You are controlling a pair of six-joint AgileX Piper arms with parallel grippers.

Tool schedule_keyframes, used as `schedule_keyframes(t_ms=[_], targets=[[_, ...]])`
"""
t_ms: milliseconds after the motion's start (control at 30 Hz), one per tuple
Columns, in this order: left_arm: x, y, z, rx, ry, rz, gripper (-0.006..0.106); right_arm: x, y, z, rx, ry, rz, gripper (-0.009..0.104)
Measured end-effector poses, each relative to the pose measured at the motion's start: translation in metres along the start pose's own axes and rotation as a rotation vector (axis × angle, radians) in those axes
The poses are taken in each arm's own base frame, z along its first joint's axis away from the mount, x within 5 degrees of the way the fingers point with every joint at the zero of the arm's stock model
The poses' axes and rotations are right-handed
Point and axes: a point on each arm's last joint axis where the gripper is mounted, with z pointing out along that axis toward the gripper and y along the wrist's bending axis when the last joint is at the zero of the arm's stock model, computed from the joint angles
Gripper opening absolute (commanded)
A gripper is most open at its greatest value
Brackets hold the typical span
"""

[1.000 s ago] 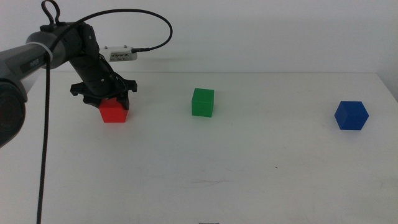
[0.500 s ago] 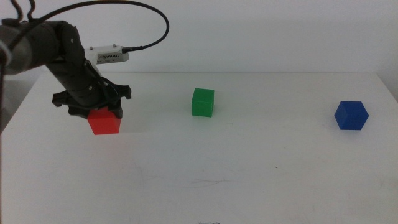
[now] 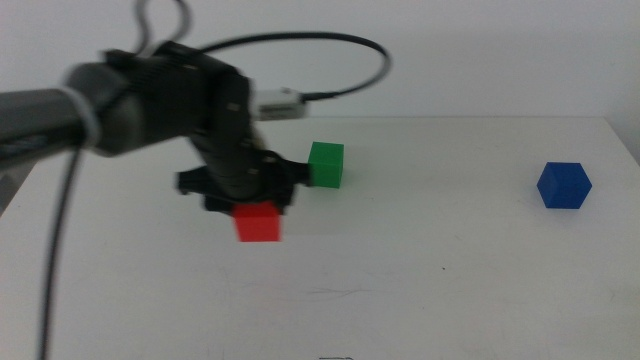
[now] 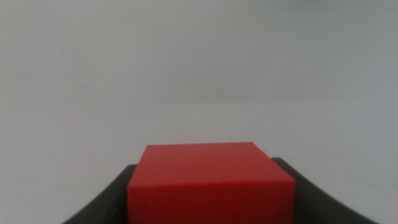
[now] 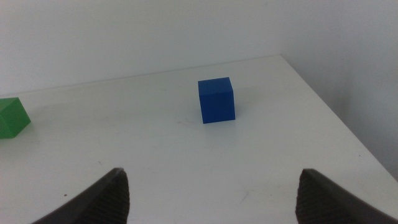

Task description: Stack red cubes first, then green, then blue cubes in a specific spot.

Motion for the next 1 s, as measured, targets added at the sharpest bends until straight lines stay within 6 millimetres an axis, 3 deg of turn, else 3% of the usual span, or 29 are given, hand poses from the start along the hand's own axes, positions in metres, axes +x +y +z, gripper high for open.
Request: schedule_keyframes(t_ms=[233, 400, 1000], targets=[[0.006, -0.058, 0.020, 0.025, 0.043, 0.065, 0.040, 0.000, 0.000, 0.000, 0.000, 0.000, 0.000, 0.081], [0.016, -0.086, 0.028, 0.043, 0.055, 0.060, 0.040, 0.000, 0.000, 0.000, 0.000, 0.000, 0.000, 0.081], [0.026, -0.092, 0.061, -0.003, 0.111, 0.018, 0.040, 0.000, 0.000, 0.000, 0.000, 0.000, 0.000, 0.081]])
